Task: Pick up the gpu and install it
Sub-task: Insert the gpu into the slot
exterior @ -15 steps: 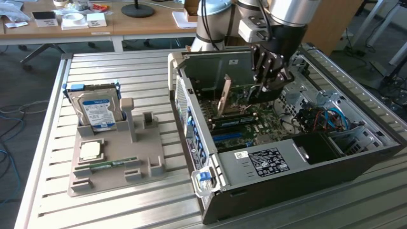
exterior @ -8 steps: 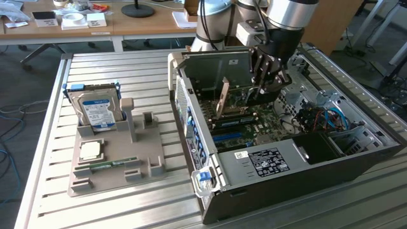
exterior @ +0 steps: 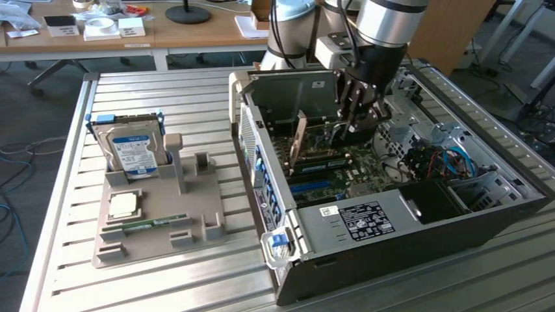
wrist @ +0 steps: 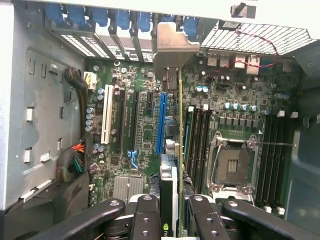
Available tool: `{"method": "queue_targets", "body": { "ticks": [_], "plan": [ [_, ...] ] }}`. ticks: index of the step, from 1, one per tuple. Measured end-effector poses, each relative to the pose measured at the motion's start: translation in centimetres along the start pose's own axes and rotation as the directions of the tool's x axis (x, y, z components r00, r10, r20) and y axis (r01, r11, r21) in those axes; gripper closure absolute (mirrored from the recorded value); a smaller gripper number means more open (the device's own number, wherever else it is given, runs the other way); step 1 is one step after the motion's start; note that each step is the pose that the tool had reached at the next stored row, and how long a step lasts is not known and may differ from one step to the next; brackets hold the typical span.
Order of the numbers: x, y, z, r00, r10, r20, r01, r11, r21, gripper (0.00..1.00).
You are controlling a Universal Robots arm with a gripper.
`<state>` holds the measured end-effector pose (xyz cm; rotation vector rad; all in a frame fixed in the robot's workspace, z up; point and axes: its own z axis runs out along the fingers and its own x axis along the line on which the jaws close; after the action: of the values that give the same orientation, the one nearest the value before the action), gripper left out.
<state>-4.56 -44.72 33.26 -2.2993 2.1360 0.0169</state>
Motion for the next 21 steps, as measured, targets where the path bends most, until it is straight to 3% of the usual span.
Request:
{"method": "queue_targets", "body": {
  "ticks": [10, 21],
  "plan": [
    [0.0, 0.49, 0.43, 1.0000, 0.000, 0.0003, 0.000, 1.0000, 0.0001, 0.73],
    [-0.1, 1.09, 2.03, 1.0000, 0.000, 0.0000, 0.000, 1.0000, 0.0000, 0.73]
  ]
}}
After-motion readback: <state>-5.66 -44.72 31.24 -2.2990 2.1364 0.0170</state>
